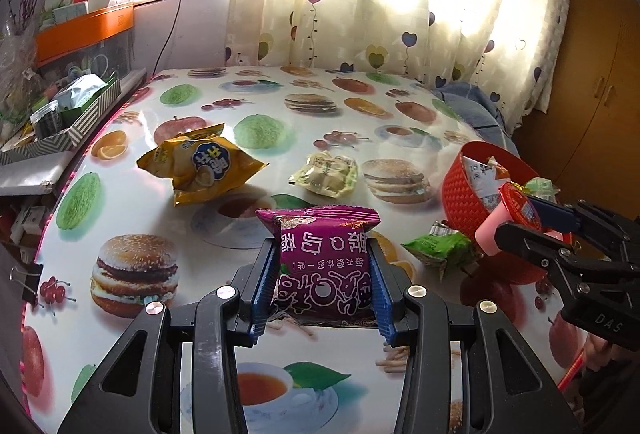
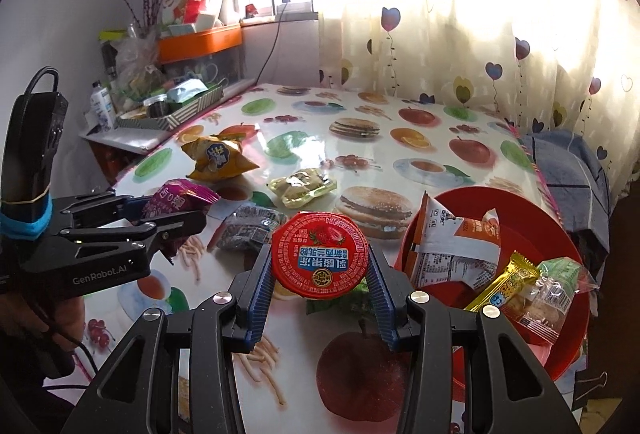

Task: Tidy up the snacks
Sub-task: 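Carry the pink bag and jelly cup over the red basket with both grippers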

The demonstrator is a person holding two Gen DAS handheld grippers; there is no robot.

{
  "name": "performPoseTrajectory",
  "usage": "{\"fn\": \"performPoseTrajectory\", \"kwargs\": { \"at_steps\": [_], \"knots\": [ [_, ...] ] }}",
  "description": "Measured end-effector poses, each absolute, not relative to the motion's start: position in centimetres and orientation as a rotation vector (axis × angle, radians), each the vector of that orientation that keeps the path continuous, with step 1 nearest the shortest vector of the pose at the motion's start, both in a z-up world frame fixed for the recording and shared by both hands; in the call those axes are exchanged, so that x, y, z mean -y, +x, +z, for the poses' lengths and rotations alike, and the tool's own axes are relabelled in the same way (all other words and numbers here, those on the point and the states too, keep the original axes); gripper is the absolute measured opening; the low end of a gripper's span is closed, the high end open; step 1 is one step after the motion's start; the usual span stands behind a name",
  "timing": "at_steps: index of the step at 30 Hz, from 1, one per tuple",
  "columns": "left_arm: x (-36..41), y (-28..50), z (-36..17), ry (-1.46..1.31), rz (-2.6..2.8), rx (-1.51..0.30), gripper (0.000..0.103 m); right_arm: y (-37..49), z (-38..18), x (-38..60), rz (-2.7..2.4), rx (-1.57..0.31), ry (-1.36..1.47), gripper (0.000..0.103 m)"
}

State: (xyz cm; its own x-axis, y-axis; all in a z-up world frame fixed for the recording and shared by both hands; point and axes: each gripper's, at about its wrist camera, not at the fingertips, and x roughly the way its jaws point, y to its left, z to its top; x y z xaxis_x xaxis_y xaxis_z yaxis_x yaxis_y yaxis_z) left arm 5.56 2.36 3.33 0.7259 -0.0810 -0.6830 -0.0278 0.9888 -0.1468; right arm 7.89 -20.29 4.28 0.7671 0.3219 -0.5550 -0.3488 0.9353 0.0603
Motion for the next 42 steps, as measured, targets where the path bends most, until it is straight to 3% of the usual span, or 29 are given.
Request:
{"fn": "performPoseTrajectory", "kwargs": {
  "at_steps": [42],
  "knots": [
    [6.1, 8.4, 5.4, -0.081, -0.266, -0.740, 0.044, 6.1, 3.7, 28.6, 0.174, -0.601, 0.044, 0.043]
  ]
}}
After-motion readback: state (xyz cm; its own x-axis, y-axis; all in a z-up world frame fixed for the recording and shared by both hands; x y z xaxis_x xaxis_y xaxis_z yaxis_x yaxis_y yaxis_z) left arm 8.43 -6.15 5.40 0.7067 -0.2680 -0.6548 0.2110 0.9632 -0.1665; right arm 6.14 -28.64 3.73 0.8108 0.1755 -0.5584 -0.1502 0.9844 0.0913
